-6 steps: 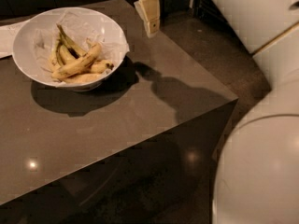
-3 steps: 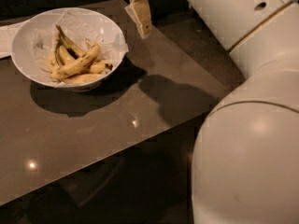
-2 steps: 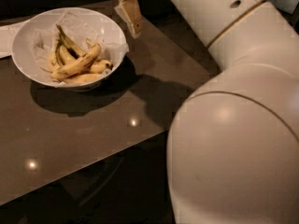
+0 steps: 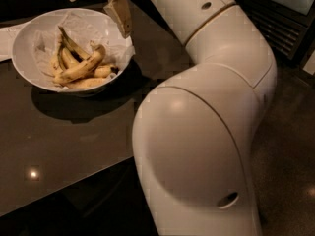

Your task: Pick banana from white bowl

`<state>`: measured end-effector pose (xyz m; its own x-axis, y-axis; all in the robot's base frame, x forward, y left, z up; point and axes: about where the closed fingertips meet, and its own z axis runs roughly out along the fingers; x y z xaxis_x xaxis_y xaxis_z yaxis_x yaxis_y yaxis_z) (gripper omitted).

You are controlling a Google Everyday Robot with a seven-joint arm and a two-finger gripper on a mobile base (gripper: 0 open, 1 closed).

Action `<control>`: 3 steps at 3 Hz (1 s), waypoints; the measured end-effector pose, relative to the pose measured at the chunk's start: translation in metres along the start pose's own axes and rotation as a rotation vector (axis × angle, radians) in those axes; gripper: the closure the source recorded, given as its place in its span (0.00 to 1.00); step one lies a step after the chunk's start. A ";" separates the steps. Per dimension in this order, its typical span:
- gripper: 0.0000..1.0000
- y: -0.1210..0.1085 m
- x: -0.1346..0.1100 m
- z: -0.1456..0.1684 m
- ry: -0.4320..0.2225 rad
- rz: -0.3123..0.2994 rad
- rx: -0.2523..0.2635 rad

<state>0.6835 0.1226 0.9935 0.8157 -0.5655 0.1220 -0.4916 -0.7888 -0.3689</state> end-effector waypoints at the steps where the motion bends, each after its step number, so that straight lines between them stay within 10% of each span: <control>1: 0.17 -0.011 -0.002 0.011 -0.026 -0.005 0.004; 3: 0.24 -0.017 -0.008 0.025 -0.080 0.029 0.004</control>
Offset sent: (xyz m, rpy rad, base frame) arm -0.0165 -0.0098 -0.0161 -0.0767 0.2157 -0.0054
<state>0.6929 0.1463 0.9761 0.8229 -0.5669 0.0376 -0.5144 -0.7714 -0.3746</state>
